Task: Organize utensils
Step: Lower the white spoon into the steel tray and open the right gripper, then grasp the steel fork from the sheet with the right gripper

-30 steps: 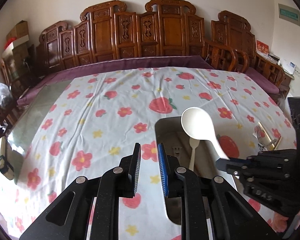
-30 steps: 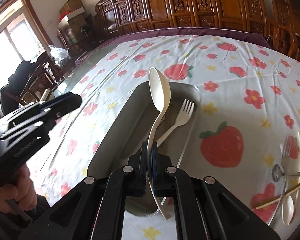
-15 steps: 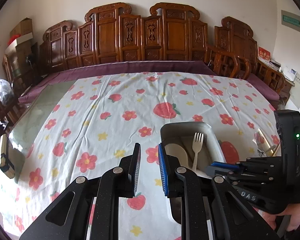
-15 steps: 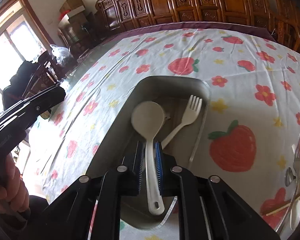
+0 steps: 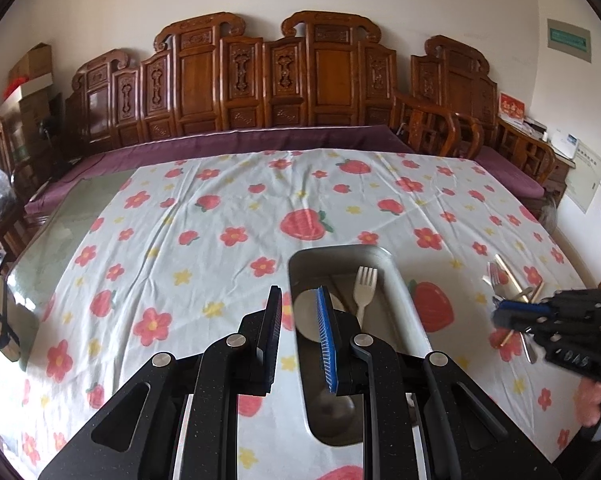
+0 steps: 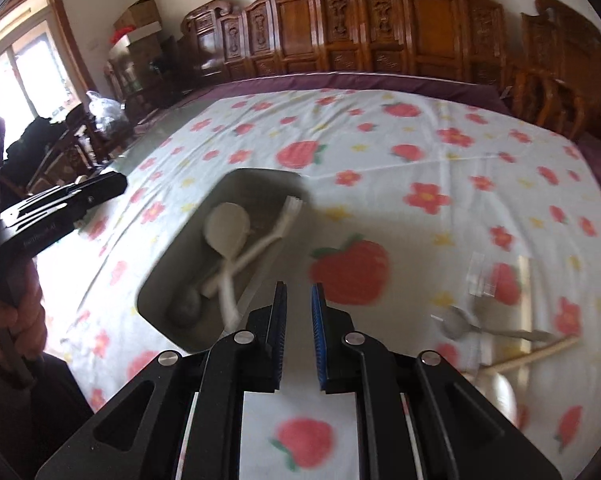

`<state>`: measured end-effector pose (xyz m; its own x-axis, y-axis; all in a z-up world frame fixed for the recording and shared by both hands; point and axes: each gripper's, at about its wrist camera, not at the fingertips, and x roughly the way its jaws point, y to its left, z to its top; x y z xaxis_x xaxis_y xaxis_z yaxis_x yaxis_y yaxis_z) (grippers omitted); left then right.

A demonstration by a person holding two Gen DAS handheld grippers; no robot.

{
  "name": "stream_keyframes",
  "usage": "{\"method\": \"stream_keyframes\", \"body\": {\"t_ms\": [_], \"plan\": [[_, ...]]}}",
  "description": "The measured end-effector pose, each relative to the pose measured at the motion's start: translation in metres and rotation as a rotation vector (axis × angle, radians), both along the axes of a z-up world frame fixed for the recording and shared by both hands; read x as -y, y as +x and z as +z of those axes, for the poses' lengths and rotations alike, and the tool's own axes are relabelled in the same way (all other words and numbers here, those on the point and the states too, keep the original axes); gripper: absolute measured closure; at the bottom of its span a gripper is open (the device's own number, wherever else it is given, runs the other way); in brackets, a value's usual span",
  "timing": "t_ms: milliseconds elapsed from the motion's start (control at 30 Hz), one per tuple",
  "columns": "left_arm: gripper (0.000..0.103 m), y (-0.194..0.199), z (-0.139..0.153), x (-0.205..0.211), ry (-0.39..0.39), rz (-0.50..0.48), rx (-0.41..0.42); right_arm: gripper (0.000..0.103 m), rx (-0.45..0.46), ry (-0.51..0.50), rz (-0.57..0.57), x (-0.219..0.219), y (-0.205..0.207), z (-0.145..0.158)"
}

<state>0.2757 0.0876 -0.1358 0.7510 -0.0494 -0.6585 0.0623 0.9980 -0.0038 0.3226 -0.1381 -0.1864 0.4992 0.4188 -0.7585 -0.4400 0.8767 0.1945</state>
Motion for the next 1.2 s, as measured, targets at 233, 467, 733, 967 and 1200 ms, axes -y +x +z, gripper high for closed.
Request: {"method": "stream_keyframes", "body": {"t_ms": [233, 467, 733, 967, 1200], "plan": [[0.086, -0.005, -0.004, 0.022, 0.008, -0.052, -0.005, 0.089, 0.033, -0.048, -0.099, 0.065, -0.021, 0.006], [0.079, -0.012, -0.011, 0.050, -0.005, -0.111, -0.015, 0.087, 0.019, -0.109, -0.176, 0.118, -0.032, -0.005], [0.074, -0.022, -0.025, 0.090, -0.007, -0.191, -0.043, 0.083, -0.010, -0.137, -0.222, 0.138, -0.030, -0.026], [0.067, -0.027, -0.037, 0.114, 0.007, -0.228, -0.057, 0.083, -0.031, -0.149, -0.180, 0.119, -0.013, -0.043], [0.051, -0.029, -0.048, 0.127, 0.020, -0.238, -0.062, 0.083, -0.062, -0.206, -0.159, 0.097, 0.021, -0.066]]}}
